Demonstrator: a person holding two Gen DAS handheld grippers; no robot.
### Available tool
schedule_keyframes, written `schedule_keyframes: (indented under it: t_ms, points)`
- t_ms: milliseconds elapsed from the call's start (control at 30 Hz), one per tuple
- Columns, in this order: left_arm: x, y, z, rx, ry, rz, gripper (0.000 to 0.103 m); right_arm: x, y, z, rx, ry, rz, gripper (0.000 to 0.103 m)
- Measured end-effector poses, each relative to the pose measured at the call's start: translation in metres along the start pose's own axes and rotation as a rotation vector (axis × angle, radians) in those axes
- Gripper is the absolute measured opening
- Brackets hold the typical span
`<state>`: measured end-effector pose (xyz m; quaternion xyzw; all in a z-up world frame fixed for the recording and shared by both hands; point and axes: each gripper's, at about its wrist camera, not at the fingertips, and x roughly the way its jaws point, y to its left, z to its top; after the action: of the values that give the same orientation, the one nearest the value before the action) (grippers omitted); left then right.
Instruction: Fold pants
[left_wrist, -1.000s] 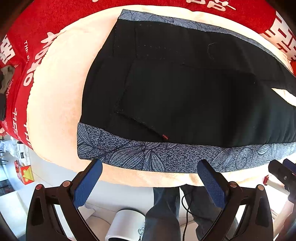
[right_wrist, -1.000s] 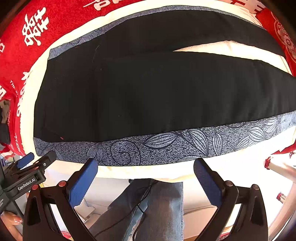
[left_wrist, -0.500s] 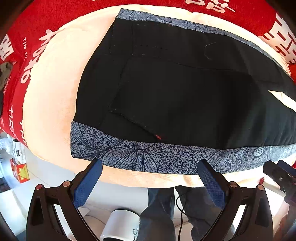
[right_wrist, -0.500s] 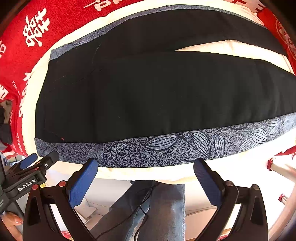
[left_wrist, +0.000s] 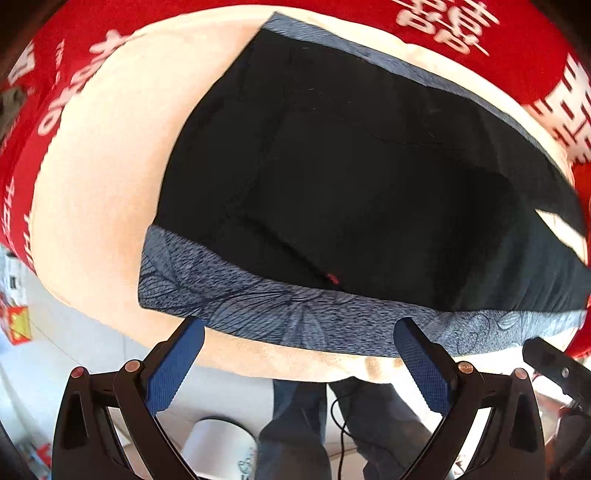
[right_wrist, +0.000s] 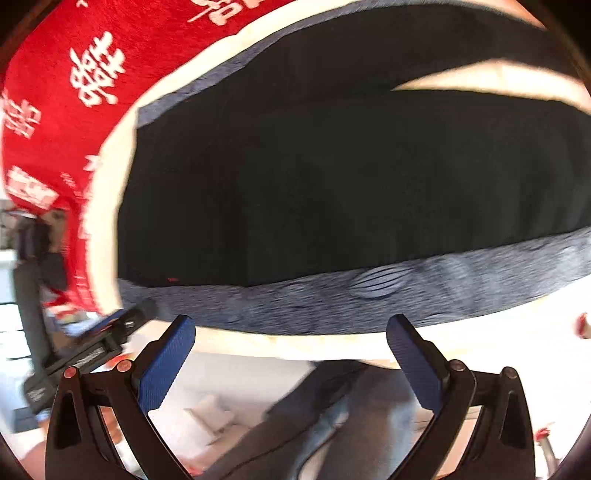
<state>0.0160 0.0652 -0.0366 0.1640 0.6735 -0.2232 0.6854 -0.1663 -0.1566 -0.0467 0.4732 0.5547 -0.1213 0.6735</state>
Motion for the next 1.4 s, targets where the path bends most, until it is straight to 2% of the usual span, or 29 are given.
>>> schedule_keyframes:
  t_ms: [100, 167, 200, 233, 267, 400, 500, 567, 600, 633, 833, 900, 933, 967, 1033, 1067, 1100, 1133, 1200, 1233, 1333, 1400]
  points:
    - [0.005, 0.019, -0.003, -0.043, 0.006, -0.089, 0.103, 0.015, 0.000, -0.006, 0.033, 0.036, 0.157, 0.103]
    - [0.006, 0.035, -0.006, -0.078, 0.005, -0.155, 0.103, 0.030, -0.001, -0.013, 0.063, 0.071, 0.246, 0.098]
    - [0.008, 0.042, -0.008, -0.099, 0.006, -0.191, 0.103, 0.040, -0.002, -0.017, 0.088, 0.092, 0.288, 0.091]
    - [0.009, 0.046, -0.009, -0.115, 0.008, -0.215, 0.103, 0.049, -0.004, -0.021, 0.114, 0.107, 0.320, 0.082]
    - [0.010, 0.049, -0.009, -0.130, 0.010, -0.236, 0.103, 0.058, -0.007, -0.024, 0.145, 0.120, 0.346, 0.080]
    - [0.016, 0.061, -0.016, -0.162, 0.007, -0.303, 0.103, 0.088, -0.012, -0.032, 0.236, 0.106, 0.450, 0.079]
    - [0.021, 0.062, -0.018, -0.165, 0.004, -0.323, 0.103, 0.104, -0.006, -0.026, 0.264, 0.082, 0.507, 0.077]
    - [0.025, 0.061, -0.019, -0.175, 0.011, -0.334, 0.103, 0.113, -0.005, -0.023, 0.315, 0.082, 0.556, 0.061]
    - [0.028, 0.063, -0.019, -0.188, 0.019, -0.346, 0.103, 0.118, -0.005, -0.022, 0.343, 0.091, 0.584, 0.034]
    - [0.031, 0.058, -0.021, -0.201, 0.024, -0.351, 0.103, 0.119, -0.002, -0.020, 0.358, 0.098, 0.612, 0.011]
    - [0.027, 0.065, -0.011, -0.298, -0.011, -0.456, 0.103, 0.081, 0.019, -0.014, 0.261, 0.067, 0.701, 0.011]
    - [0.026, 0.067, -0.003, -0.335, -0.040, -0.483, 0.096, 0.074, 0.025, -0.012, 0.224, 0.078, 0.699, 0.011]
    - [0.027, 0.068, 0.001, -0.344, -0.052, -0.483, 0.079, 0.074, 0.024, -0.013, 0.211, 0.085, 0.696, 0.011]
    - [0.032, 0.067, 0.006, -0.344, -0.045, -0.488, 0.055, 0.075, 0.026, -0.013, 0.193, 0.100, 0.686, 0.011]
    - [0.042, 0.067, 0.010, -0.343, -0.017, -0.503, 0.034, 0.079, 0.023, -0.014, 0.179, 0.120, 0.657, 0.015]
    - [0.045, 0.067, 0.011, -0.341, -0.013, -0.502, 0.034, 0.079, 0.018, -0.016, 0.180, 0.128, 0.641, 0.016]
    - [0.044, 0.066, 0.011, -0.326, -0.017, -0.490, 0.034, 0.079, 0.010, -0.019, 0.190, 0.134, 0.615, 0.021]
    - [0.043, 0.064, 0.012, -0.311, -0.023, -0.486, 0.034, 0.078, 0.001, -0.021, 0.202, 0.129, 0.594, 0.033]
    - [0.039, 0.063, 0.013, -0.280, -0.031, -0.480, 0.034, 0.069, -0.027, -0.030, 0.236, 0.088, 0.562, 0.048]
    - [0.037, 0.061, 0.014, -0.272, -0.029, -0.482, 0.034, 0.064, -0.041, -0.033, 0.259, 0.064, 0.556, 0.051]
    - [0.035, 0.059, 0.018, -0.252, -0.016, -0.491, 0.034, 0.049, -0.080, -0.043, 0.344, -0.007, 0.551, 0.051]
    - [0.033, 0.057, 0.019, -0.233, -0.006, -0.493, 0.034, 0.045, -0.101, -0.051, 0.399, -0.057, 0.580, 0.051]
